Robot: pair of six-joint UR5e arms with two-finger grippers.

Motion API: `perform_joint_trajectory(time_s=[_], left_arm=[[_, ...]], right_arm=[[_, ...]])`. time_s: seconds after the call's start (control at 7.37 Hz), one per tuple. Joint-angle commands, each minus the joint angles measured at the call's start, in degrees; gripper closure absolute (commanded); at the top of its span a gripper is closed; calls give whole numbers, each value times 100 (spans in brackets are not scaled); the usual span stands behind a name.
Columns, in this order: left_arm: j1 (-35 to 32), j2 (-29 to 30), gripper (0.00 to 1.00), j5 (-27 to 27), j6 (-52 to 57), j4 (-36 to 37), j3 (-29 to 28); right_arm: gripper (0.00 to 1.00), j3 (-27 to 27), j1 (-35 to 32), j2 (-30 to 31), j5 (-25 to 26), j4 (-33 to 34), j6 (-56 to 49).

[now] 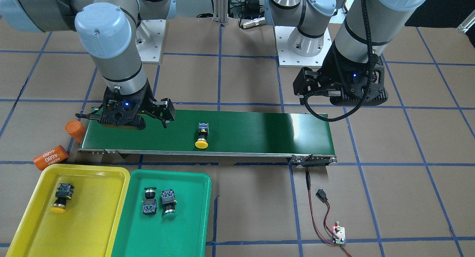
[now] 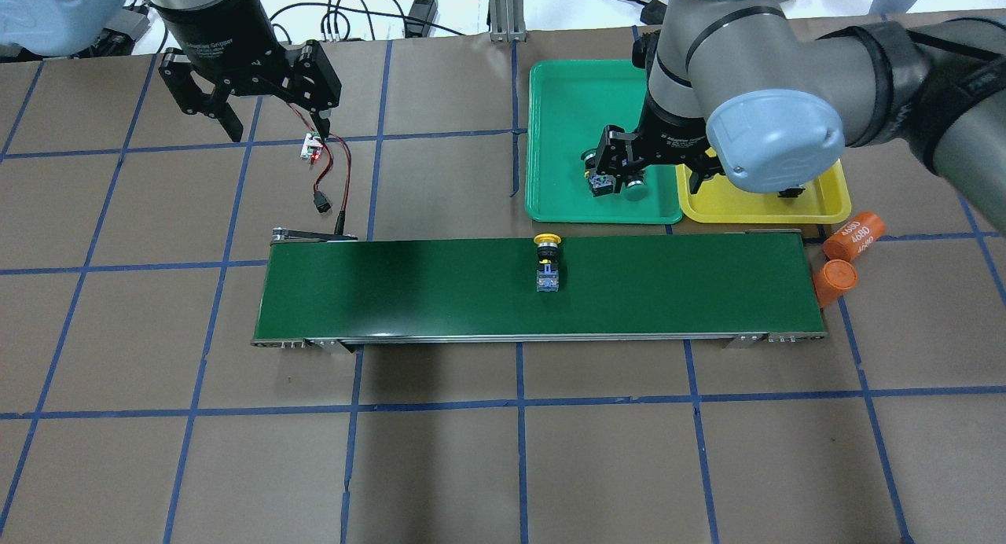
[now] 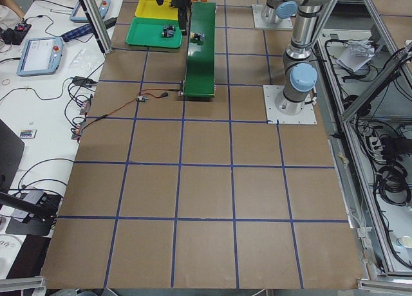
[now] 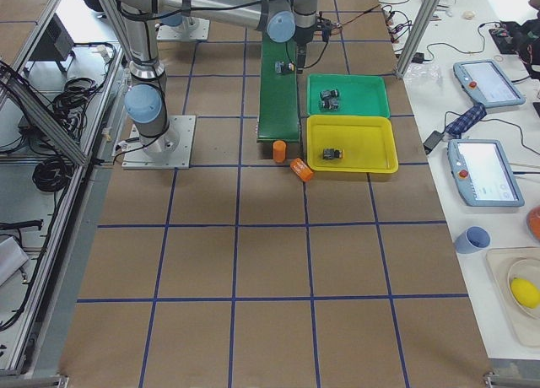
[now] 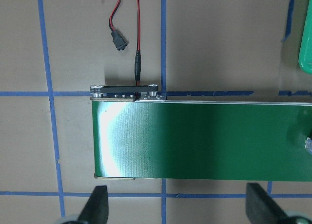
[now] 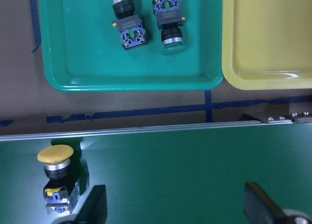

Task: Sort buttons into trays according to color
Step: 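Reach right gripper down to the belt and grasp the yellow button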

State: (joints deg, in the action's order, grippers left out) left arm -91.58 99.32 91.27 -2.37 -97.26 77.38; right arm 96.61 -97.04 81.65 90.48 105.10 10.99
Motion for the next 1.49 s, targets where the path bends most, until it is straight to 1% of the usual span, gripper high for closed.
perform_joint_trajectory(time_s=[0.0, 0.14, 0.27, 0.41, 0.68, 0.95, 1.09, 1.36], left_arm=[[0, -1, 0, -4, 0, 5, -12], [0, -1, 0, -4, 0, -4, -3], [0, -1, 0, -4, 0, 5, -3], [0, -1, 0, -12, 0, 5, -12], [0, -1, 0, -12, 0, -4, -12], [0, -1, 0, -12, 0, -4, -3], [0, -1, 0, -4, 0, -4, -3], [0, -1, 0, -4, 0, -4, -12]], right_arm=[[0, 303, -69, 264, -65, -332, 8], [0, 514, -87, 273, -136, -184, 52], [0, 595, -139, 203, -389, 87, 296], [0, 622, -270, 46, -557, 99, 324], [0, 657, -499, -306, -558, 423, 421], [0, 744, -597, -587, -488, 424, 421], [0, 788, -597, -641, -549, 433, 430], [0, 789, -597, -825, -515, 537, 421]])
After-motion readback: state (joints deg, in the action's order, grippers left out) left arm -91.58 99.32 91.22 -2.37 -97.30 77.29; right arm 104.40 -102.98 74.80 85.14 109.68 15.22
